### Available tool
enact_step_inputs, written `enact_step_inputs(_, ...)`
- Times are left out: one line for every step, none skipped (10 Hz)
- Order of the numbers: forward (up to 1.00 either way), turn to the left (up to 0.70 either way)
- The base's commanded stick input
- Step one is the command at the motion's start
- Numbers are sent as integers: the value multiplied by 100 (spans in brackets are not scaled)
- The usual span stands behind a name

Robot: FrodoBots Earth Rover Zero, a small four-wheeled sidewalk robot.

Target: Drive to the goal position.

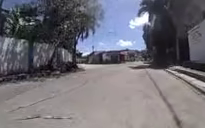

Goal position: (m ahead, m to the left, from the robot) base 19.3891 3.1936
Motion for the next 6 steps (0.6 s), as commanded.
enact_step_inputs(85,5)
enact_step_inputs(85,9)
enact_step_inputs(85,7)
enact_step_inputs(85,9)
enact_step_inputs(85,10)
enact_step_inputs(85,0)
